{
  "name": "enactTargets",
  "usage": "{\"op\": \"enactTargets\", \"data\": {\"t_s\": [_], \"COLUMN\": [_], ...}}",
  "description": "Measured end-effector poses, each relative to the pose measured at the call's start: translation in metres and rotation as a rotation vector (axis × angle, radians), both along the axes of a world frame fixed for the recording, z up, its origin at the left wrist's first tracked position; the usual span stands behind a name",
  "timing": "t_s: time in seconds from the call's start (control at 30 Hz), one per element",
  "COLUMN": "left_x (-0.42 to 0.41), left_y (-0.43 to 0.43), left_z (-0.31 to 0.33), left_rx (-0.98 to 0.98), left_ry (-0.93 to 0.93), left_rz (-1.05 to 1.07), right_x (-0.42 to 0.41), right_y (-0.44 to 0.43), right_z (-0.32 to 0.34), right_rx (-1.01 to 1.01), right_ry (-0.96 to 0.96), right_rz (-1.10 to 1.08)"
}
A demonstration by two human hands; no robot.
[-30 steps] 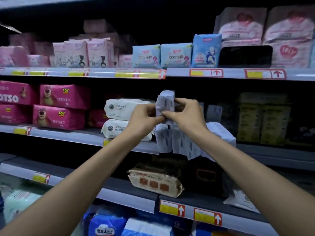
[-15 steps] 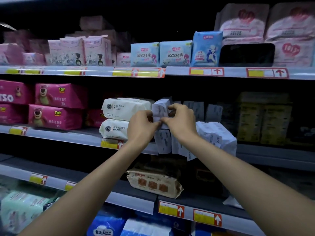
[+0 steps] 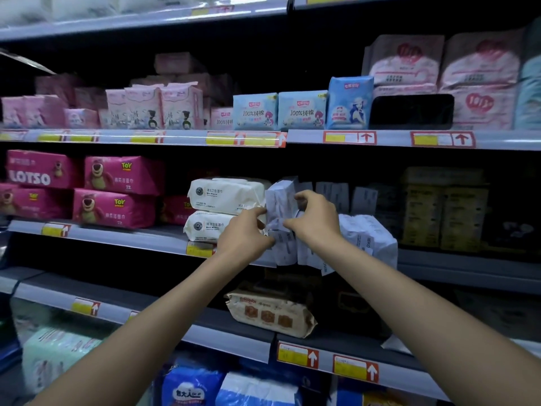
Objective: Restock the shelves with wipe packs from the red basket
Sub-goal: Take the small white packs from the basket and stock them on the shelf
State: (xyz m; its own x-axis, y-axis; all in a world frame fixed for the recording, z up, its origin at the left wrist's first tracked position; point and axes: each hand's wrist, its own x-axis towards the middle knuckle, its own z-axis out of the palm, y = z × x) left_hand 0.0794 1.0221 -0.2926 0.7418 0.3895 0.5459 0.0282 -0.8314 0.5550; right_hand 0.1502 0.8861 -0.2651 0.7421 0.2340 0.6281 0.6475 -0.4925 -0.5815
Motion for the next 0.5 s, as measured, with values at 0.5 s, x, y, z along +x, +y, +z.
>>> {"op": "enactTargets", "data": {"t_s": [0.5], "left_x": [-0.095], "left_y": [-0.037], "left_z": [-0.043], "left_rx": [0.550], "left_ry": [0.265], "left_rz": [0.012], "right_x": [-0.091], "right_y": [-0.115], "right_z": [-0.063], "right_rx": [-0.473], "right_ry": [-0.059], "right_rz": [0.040]}}
